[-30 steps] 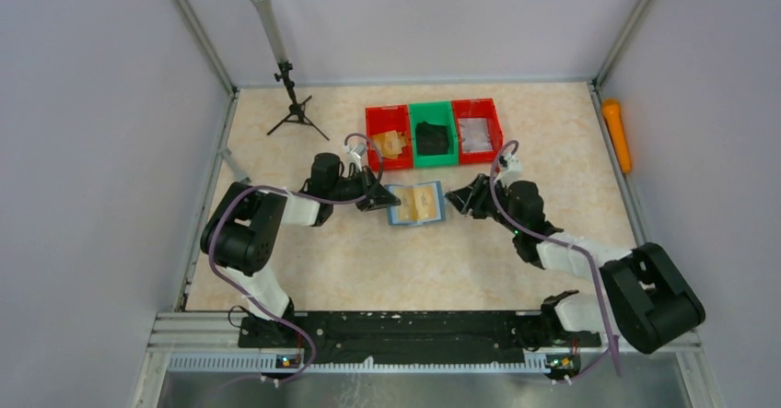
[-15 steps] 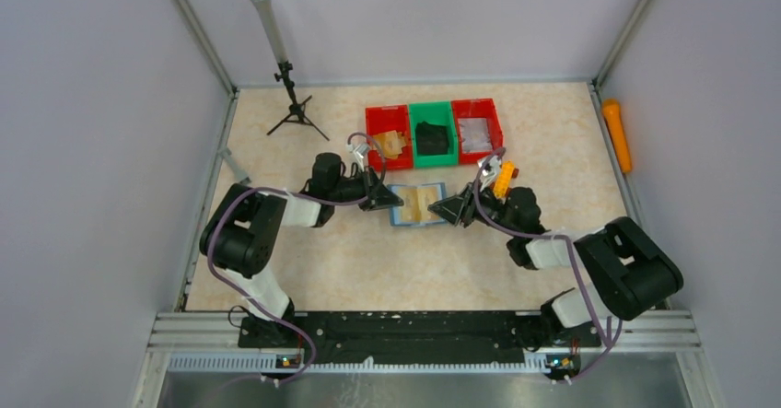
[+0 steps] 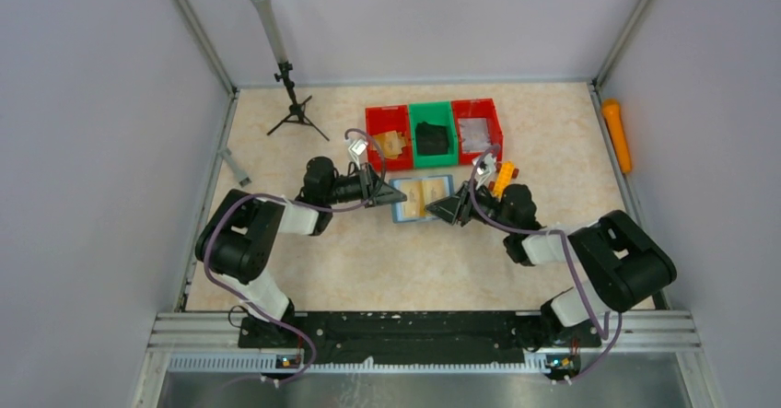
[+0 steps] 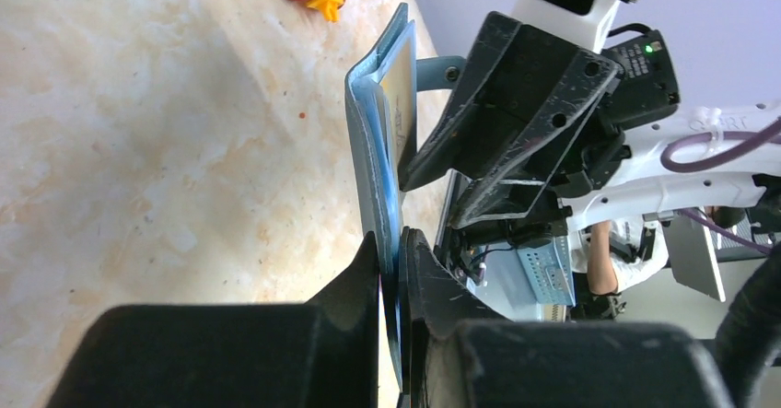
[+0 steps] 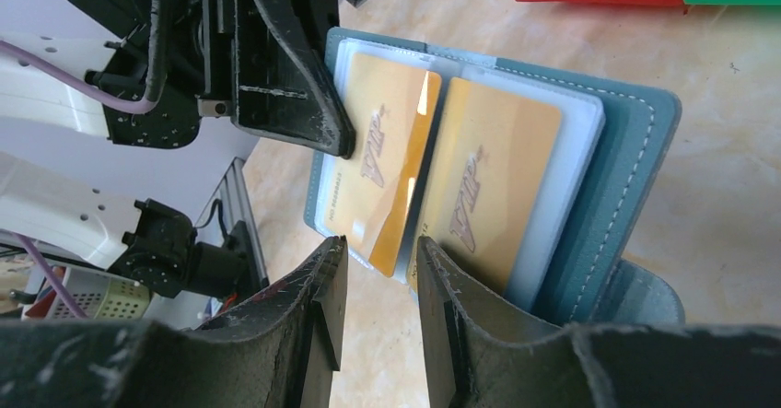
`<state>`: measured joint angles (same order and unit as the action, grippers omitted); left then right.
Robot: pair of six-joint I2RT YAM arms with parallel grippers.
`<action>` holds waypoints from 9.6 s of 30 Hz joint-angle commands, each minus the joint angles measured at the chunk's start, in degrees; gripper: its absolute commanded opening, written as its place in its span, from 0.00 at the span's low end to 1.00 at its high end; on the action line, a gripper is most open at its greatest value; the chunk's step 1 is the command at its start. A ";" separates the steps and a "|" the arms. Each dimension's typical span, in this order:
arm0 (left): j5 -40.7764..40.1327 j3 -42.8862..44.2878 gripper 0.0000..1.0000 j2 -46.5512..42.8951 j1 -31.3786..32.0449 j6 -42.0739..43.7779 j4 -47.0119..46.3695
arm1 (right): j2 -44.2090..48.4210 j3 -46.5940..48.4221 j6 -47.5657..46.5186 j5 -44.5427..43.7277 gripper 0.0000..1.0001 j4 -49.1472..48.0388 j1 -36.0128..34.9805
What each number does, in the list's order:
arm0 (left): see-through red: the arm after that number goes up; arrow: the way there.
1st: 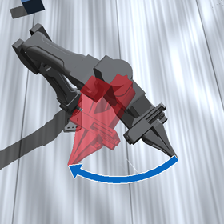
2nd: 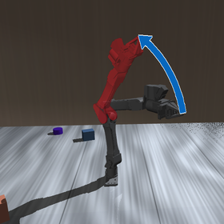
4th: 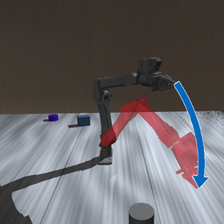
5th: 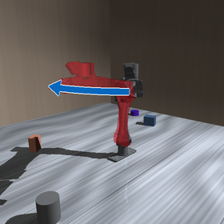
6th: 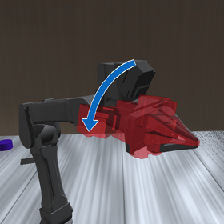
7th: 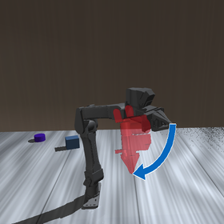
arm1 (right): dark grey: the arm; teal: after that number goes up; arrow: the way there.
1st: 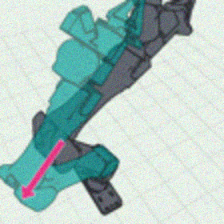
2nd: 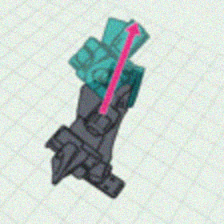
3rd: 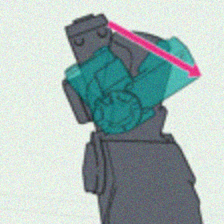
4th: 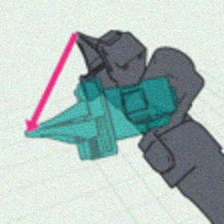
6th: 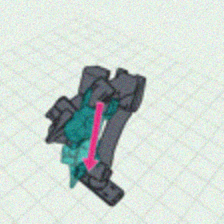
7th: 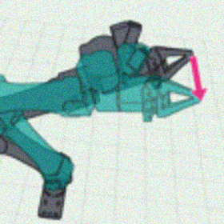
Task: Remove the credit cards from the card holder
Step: Remove the credit card from the card holder, then place the credit card in the storage box, then remove the credit card from the card holder.
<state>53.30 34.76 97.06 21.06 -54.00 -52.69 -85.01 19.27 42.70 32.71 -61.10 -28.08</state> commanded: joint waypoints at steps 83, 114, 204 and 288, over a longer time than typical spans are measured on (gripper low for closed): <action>4.44 -0.49 0.00 -3.09 3.70 -2.88 -14.73 | -9.45 -3.22 18.84 9.13 0.00 -37.21 5.19; -46.73 -14.11 0.00 -52.78 -5.33 17.36 33.69 | 8.06 21.65 -18.95 -18.55 0.00 36.20 -0.29; -61.83 -18.25 0.00 -62.15 -5.34 14.28 37.24 | -22.20 61.50 -87.23 -38.07 0.42 48.32 -17.20; -40.45 -7.80 0.50 -42.34 -0.93 24.57 36.50 | 9.10 1.06 -7.04 -20.66 0.00 4.35 -8.49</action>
<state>16.67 26.35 57.21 19.92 -33.10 -20.71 -73.17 17.32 33.58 16.34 -55.81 -36.93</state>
